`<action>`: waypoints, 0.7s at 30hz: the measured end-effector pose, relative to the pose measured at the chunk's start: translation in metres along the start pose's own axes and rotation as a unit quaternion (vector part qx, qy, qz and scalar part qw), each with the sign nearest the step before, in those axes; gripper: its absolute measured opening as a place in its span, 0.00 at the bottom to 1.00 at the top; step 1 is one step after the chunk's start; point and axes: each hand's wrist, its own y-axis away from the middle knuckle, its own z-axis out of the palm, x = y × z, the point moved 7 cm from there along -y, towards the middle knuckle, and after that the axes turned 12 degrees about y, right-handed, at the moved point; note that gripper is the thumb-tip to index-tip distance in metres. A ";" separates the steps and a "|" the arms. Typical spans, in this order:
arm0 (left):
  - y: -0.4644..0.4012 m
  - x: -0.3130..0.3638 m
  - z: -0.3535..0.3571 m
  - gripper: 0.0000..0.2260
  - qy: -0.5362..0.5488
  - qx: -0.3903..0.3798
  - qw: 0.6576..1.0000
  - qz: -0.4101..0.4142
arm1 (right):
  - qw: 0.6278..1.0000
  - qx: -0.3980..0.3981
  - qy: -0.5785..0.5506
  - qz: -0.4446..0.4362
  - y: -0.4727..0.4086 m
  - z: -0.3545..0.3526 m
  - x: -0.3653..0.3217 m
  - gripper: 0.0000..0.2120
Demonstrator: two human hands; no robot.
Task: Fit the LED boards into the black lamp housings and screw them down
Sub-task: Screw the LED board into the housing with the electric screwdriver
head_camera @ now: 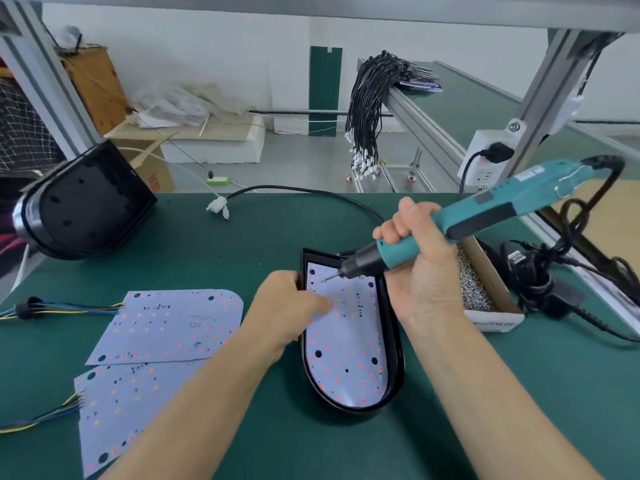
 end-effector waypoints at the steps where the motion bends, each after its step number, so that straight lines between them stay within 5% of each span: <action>1: -0.002 0.000 0.000 0.22 0.000 0.001 1.000 0.004 | 1.000 -0.003 0.003 0.003 -0.001 0.002 0.003 0.16; 5: -0.005 -0.003 0.000 0.16 0.001 0.004 1.000 0.010 | 1.000 -0.009 0.009 0.005 -0.005 0.006 0.010 0.15; 21: -0.010 -0.008 -0.001 0.20 0.016 0.007 1.000 0.016 | 0.998 -0.031 0.052 0.011 -0.009 0.014 0.017 0.14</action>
